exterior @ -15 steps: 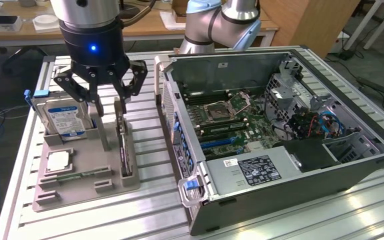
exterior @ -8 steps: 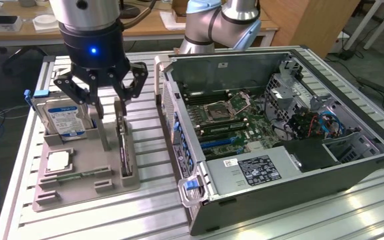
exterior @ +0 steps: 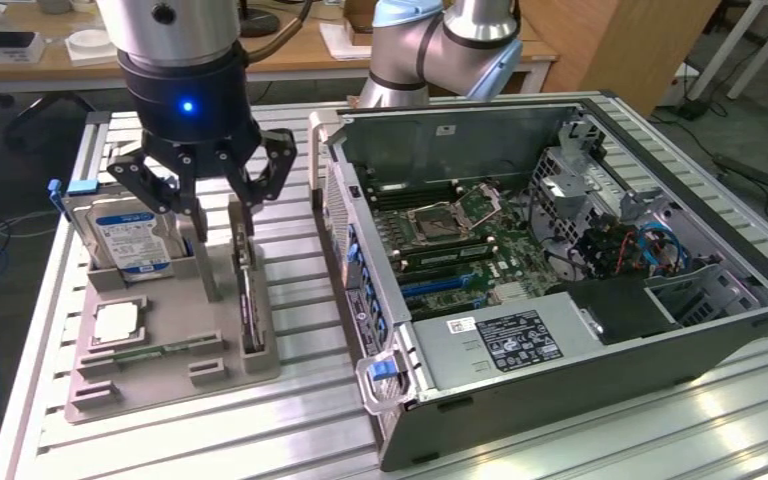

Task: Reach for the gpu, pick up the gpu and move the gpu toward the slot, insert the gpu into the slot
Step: 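Pick up the gpu and move the gpu toward the slot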

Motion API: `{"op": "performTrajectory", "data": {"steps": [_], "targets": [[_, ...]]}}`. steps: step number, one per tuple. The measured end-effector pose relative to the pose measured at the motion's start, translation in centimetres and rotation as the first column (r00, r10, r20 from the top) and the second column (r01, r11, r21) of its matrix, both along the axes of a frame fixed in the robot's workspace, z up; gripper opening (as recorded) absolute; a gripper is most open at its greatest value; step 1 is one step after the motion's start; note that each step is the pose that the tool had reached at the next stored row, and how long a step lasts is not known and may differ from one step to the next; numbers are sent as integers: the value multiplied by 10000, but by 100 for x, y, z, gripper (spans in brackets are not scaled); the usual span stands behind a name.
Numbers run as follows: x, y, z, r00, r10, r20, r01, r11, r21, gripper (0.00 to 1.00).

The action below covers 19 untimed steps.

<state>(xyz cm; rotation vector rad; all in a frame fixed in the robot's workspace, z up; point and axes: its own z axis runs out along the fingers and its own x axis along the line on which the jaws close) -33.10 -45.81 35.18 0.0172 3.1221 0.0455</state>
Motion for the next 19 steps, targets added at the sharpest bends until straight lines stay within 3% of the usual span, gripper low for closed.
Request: {"op": "performTrajectory", "data": {"steps": [19], "targets": [[0, -76, -32, 10000, 0, 0, 0, 10000, 0, 47]]}}
